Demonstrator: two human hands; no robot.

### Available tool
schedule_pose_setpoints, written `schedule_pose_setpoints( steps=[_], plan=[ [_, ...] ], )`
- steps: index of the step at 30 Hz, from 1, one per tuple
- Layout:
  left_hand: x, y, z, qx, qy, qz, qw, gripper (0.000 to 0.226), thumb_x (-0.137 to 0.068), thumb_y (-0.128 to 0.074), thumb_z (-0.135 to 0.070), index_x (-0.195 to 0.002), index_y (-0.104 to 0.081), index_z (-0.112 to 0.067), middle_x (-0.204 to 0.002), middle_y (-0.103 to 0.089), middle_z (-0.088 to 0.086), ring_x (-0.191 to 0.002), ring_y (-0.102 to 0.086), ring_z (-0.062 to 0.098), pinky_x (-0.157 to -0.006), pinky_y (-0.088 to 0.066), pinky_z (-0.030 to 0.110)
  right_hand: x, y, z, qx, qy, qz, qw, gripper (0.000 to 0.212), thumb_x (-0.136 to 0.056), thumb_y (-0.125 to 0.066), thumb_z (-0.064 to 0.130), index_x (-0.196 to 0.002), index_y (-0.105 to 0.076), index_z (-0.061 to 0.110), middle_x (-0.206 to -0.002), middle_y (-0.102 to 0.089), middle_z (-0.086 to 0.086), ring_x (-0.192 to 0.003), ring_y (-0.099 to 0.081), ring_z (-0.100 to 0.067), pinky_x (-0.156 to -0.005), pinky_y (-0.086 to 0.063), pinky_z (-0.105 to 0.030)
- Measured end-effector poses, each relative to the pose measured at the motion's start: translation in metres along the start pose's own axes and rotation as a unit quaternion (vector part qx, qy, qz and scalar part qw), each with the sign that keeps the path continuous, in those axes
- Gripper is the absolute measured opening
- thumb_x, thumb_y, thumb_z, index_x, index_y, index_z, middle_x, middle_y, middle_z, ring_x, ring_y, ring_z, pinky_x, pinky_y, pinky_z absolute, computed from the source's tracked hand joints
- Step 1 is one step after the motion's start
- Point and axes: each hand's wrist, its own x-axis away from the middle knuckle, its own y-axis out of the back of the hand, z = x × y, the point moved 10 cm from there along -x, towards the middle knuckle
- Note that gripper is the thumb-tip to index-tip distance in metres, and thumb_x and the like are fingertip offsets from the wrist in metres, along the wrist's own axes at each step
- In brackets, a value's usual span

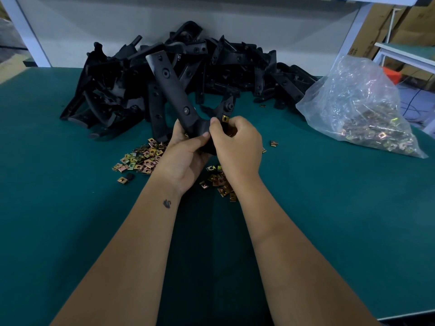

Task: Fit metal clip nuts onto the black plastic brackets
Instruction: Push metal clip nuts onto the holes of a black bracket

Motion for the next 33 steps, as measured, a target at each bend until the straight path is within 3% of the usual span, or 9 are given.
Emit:
schedule_pose_setpoints(
  steps=[10,16,21,23,28,33],
  plan=[
    [0.001,0.002,0.000,-0.004,-0.002,-0.015,1.000,0.047,-0.097,-0.041,0.012,-0.129,-0.048,-0.021,-0.107,-0.071,0.001,-0.101,-0.069,0.017,-0.085,-0.057,0.035,0.000,-0.001,-0.003,-0.016,-0.017,0.011,1.000,0.029,-0.085,-0.062,0.046,-0.063,-0.049,0.032,-0.069,-0.057,0.011,-0.064,-0.051,-0.005,-0.056,-0.032,-0.023],
    [0.002,0.006,0.003,-0.007,0.012,-0.049,0.999,0.028,-0.096,-0.056,0.000,-0.115,-0.057,-0.020,-0.094,-0.074,-0.004,-0.095,-0.071,0.015,-0.080,-0.058,0.033,0.001,0.006,0.003,-0.044,0.015,-0.014,0.999,0.019,-0.084,-0.067,0.037,-0.072,-0.066,0.022,-0.072,-0.065,0.009,-0.070,-0.059,-0.006,-0.059,-0.044,-0.023],
    [0.001,0.008,0.006,-0.004,0.017,-0.066,0.998,0.027,-0.097,-0.053,0.003,-0.112,-0.059,-0.018,-0.097,-0.075,0.001,-0.096,-0.072,0.018,-0.081,-0.058,0.035,0.001,0.005,0.008,-0.048,0.033,-0.004,0.998,0.016,-0.084,-0.067,0.035,-0.074,-0.065,0.024,-0.074,-0.064,0.011,-0.073,-0.059,-0.004,-0.062,-0.048,-0.026],
    [0.000,0.011,0.006,0.026,0.013,-0.085,0.996,0.029,-0.098,-0.048,0.005,-0.112,-0.061,-0.017,-0.097,-0.075,0.003,-0.094,-0.073,0.020,-0.079,-0.059,0.035,0.002,-0.003,0.010,-0.046,0.035,0.029,0.998,0.014,-0.086,-0.067,0.037,-0.083,-0.066,0.023,-0.081,-0.065,0.011,-0.079,-0.059,-0.004,-0.068,-0.051,-0.029],
    [0.003,0.028,0.007,0.175,0.005,-0.166,0.971,0.023,-0.101,-0.041,0.004,-0.105,-0.057,-0.013,-0.088,-0.071,0.012,-0.079,-0.073,0.023,-0.073,-0.062,0.040,0.010,-0.018,0.016,-0.008,0.060,0.075,0.995,0.035,-0.079,-0.072,0.049,-0.100,-0.063,0.022,-0.096,-0.063,0.012,-0.093,-0.059,-0.007,-0.081,-0.052,-0.033],
    [0.005,0.031,0.010,0.207,0.016,-0.185,0.961,0.020,-0.102,-0.041,0.001,-0.108,-0.053,-0.013,-0.097,-0.065,0.013,-0.094,-0.066,0.027,-0.093,-0.054,0.050,0.014,-0.015,0.031,0.037,0.135,0.048,0.989,0.031,-0.082,-0.073,0.044,-0.089,-0.063,0.015,-0.088,-0.062,0.004,-0.086,-0.058,-0.015,-0.077,-0.049,-0.039]
  ],
)
